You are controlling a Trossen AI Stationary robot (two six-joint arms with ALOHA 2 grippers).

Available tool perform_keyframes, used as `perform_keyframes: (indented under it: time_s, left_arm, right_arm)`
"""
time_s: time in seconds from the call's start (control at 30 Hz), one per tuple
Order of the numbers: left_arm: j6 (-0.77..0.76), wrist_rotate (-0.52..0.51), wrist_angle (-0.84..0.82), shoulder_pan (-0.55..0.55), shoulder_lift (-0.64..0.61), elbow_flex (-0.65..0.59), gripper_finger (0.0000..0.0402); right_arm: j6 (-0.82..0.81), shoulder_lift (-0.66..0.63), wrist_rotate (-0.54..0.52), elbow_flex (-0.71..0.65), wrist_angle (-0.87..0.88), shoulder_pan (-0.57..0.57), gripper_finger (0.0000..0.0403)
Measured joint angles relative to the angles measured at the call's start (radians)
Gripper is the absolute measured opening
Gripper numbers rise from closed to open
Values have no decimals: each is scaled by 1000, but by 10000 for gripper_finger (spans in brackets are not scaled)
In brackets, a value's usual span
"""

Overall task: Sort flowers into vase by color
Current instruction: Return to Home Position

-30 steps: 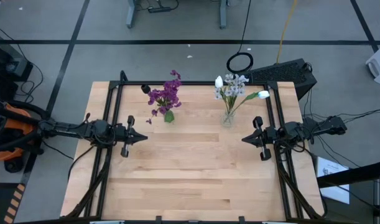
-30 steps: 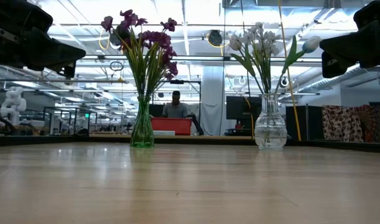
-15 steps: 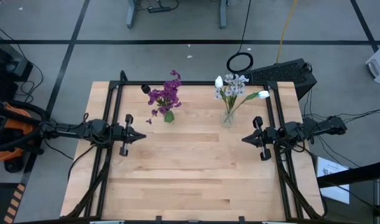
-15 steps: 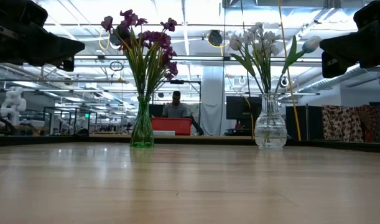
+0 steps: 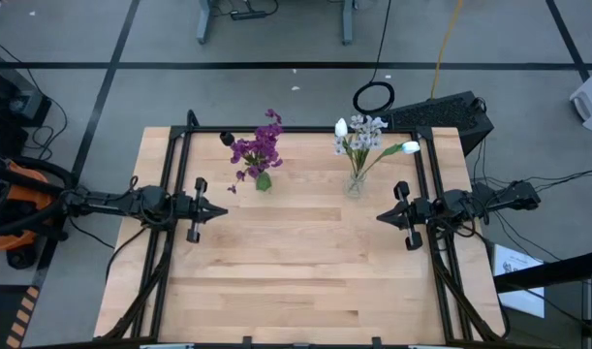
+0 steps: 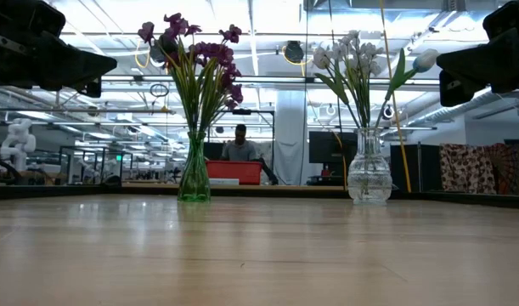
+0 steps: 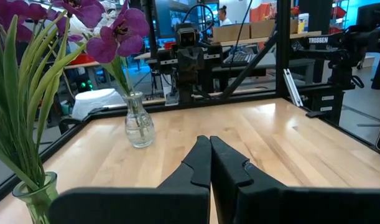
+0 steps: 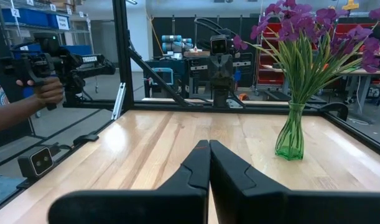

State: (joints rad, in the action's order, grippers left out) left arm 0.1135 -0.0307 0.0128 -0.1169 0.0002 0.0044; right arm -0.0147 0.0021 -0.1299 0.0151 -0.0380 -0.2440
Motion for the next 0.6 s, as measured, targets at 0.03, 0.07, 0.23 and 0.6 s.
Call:
perform_keyframes:
  time_s: [0.03, 0.07, 0.23, 0.6]
  left_arm:
    - [-1, 0, 0, 0, 0, 0, 0]
    - [-1, 0, 0, 0, 0, 0, 0]
    - [5, -12, -25, 0, 0, 8, 0]
    - [-39, -15, -29, 11, 0, 10, 0]
  right_arm:
    - [0, 0, 0, 0, 0, 0, 0]
    - [0, 0, 0, 0, 0, 0, 0]
    - [0, 0, 0, 0, 0, 0, 0]
    - [0, 0, 0, 0, 0, 0, 0]
